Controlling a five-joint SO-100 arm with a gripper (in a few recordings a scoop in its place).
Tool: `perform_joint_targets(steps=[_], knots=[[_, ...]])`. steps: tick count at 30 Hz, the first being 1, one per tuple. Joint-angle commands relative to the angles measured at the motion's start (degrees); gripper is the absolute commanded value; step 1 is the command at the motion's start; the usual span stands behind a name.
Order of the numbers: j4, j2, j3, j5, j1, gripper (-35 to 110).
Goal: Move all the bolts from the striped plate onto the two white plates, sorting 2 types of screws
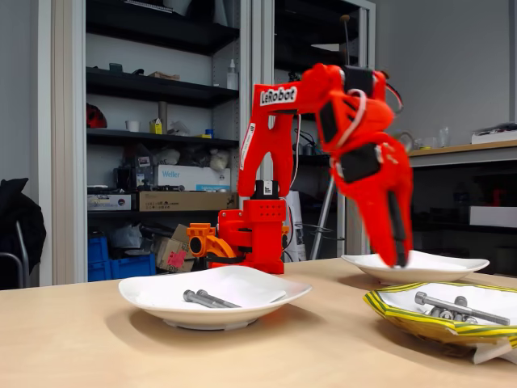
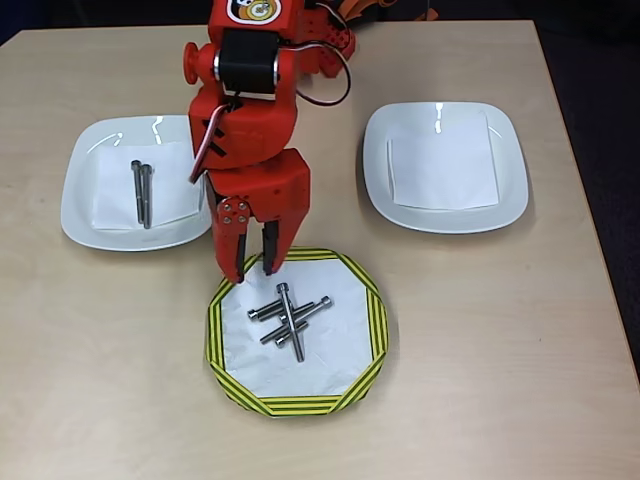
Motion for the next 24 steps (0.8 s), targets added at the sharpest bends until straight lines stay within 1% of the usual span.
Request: perform_joint_targets(steps=[1,5,14,24], knots=[[-1.85,-0.09,-0.44,2.72,-2.55,12],[-4.04,-1.58,-0.53,5.36,-4.13,11],[-9.05,-5.45,-0.79,5.45,-4.31,9],[-12.30,-8.88,-0.79,8.61,-5.98,7]])
